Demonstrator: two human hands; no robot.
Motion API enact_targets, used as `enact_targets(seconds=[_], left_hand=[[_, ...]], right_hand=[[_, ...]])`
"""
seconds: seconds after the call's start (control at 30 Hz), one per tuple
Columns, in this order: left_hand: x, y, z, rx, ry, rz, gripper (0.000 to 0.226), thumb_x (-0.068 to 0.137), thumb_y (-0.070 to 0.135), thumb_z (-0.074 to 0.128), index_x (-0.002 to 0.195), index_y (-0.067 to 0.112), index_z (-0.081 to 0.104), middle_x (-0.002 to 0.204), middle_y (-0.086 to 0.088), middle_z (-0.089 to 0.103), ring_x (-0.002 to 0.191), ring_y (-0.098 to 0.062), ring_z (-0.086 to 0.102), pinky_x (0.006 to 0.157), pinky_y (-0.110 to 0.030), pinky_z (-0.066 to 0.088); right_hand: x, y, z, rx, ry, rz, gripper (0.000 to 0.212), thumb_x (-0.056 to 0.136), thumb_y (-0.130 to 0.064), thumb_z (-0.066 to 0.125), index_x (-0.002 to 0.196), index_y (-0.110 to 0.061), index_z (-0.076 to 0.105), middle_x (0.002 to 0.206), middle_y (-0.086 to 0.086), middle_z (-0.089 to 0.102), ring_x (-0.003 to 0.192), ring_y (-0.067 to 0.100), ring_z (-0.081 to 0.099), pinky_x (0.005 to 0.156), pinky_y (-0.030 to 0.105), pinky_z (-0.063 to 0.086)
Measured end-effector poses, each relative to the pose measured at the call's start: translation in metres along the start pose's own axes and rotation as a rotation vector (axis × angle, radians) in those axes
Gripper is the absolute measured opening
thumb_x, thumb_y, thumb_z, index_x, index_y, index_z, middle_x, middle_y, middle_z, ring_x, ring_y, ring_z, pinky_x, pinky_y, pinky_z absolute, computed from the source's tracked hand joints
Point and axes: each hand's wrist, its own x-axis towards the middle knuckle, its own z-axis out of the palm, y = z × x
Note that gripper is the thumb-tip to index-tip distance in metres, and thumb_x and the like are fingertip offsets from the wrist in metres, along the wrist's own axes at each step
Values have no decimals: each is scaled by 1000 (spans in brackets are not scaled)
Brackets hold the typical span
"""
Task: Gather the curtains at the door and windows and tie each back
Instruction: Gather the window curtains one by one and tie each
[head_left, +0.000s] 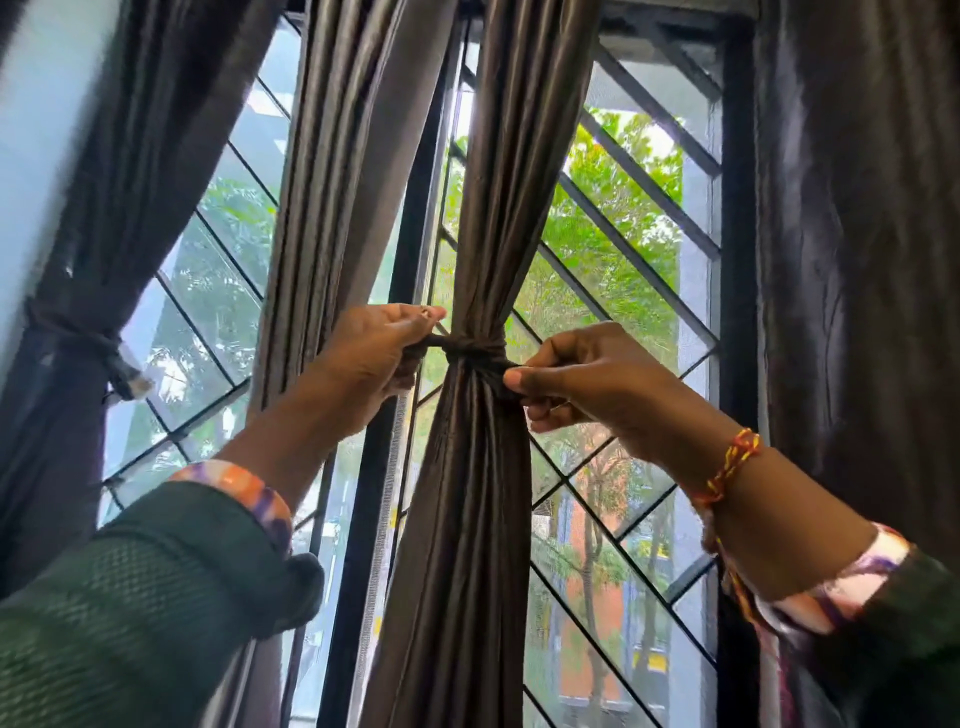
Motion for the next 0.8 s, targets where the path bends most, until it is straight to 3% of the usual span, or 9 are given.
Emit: enact_targets(seconds=[0.13, 0.27, 0.33, 0.4, 0.47, 0.6, 0.7, 0.8], left_hand=[[2, -4, 4, 337, 10, 54, 20, 94, 14, 49, 83, 3, 60, 40, 8, 41, 36, -4, 31, 39, -15, 25], [13, 14, 0, 912, -63, 148, 27, 92, 20, 52, 80, 1, 67, 65, -14, 60, 57, -18, 48, 56, -23, 32], [21, 33, 3, 1267, -94, 160, 25, 90, 25, 55, 80, 6, 67, 78, -12, 66, 70, -20, 57, 59, -22, 37], [28, 56, 11, 1480, -48, 254, 26, 88, 29, 56, 94, 6, 67, 98, -10, 67, 93, -25, 61, 75, -25, 45], [38, 83, 25, 1483, 10, 383, 24, 86, 29, 57, 96, 9, 66, 102, -9, 66, 98, -26, 59, 80, -29, 47], [57, 133, 64, 1217, 20, 675, 13, 83, 26, 61, 86, 15, 69, 88, -1, 65, 83, -17, 59, 69, -22, 43], [65, 161, 99, 1131, -6, 801, 14, 82, 25, 62, 89, 16, 71, 83, 2, 64, 79, -11, 55, 57, -17, 36], [76, 175, 130, 1083, -38, 848, 14, 82, 23, 63, 89, 14, 72, 76, 1, 61, 74, -10, 54, 55, -20, 34]], right_hand=[[5, 5, -6, -77, -12, 66, 18, 78, -6, 70, 64, -3, 59, 54, 7, 60, 46, 11, 57, 48, 23, 51], [10, 0, -12, -204, -115, 119, 8, 85, -10, 64, 82, -2, 63, 71, 10, 67, 53, 10, 61, 46, 21, 49], [15, -9, -16, -344, -107, 104, 7, 86, -13, 63, 88, -6, 63, 77, 12, 65, 56, 11, 59, 45, 20, 48], [24, -25, -25, -519, -34, 36, 12, 84, -16, 65, 92, -8, 66, 80, 15, 67, 59, 14, 60, 45, 20, 48], [35, -48, -38, -652, 44, -71, 9, 82, -18, 66, 87, -10, 68, 82, 19, 70, 62, 20, 63, 46, 23, 50], [53, -100, -66, -898, 225, -288, 17, 79, -21, 64, 77, -5, 68, 74, 17, 67, 68, 28, 64, 59, 36, 54], [60, -131, -89, -1012, 360, -380, 22, 80, -24, 61, 63, -10, 61, 68, 14, 61, 75, 33, 65, 65, 35, 55], [66, -141, -122, -1107, 498, -369, 20, 80, -27, 60, 77, -10, 68, 83, 15, 66, 91, 31, 65, 65, 29, 46]])
